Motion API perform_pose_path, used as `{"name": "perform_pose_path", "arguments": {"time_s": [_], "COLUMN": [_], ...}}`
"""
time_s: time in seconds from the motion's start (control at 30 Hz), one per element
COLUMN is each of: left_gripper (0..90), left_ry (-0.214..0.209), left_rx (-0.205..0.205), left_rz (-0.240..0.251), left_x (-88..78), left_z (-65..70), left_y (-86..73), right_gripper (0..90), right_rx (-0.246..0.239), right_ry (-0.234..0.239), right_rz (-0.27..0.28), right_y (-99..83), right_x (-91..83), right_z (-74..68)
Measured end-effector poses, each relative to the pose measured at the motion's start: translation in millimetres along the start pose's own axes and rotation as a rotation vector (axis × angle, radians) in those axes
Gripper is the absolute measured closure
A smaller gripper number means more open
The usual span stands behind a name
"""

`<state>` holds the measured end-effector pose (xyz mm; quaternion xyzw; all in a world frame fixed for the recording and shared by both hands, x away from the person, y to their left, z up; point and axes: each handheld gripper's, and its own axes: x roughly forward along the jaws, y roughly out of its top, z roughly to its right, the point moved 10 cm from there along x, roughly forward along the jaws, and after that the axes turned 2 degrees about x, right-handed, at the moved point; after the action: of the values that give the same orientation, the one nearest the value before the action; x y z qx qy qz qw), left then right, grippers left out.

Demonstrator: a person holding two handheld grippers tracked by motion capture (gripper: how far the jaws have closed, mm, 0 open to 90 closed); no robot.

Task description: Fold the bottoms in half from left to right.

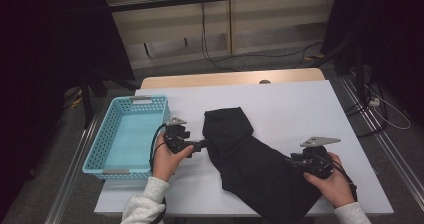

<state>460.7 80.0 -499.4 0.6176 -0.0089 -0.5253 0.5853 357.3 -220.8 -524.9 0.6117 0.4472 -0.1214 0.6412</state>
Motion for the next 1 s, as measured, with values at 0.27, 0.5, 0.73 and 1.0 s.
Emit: {"name": "perform_pose_path", "arguments": {"time_s": [0.27, 0.5, 0.73, 1.0], "left_gripper": [12.3, 12.5, 15.1, 15.1], "left_ry": [-0.002, -0.005, -0.01, 0.002], "left_rx": [-0.008, -0.01, -0.018, -0.04], "left_rz": [-0.008, -0.004, 0.003, 0.036], "left_x": [3.1, 3.7, 4.9, 7.8], "left_z": [0.6, 0.8, -0.2, -4.4], "left_y": [-2.2, -1.7, -1.0, 8.4], "right_gripper": [81.4, 87.7, 88.3, 88.1], "right_rx": [0.02, 0.035, 0.043, 0.052], "right_ry": [0.054, 0.093, 0.079, 0.024], "right_rz": [-0.006, -0.014, -0.007, -0.013], "right_y": [-0.2, 0.3, 3.1, -0.6], "right_x": [1.9, 0.8, -5.5, -10.0], "right_z": [-5.3, -4.7, 3.8, 24.8]}}
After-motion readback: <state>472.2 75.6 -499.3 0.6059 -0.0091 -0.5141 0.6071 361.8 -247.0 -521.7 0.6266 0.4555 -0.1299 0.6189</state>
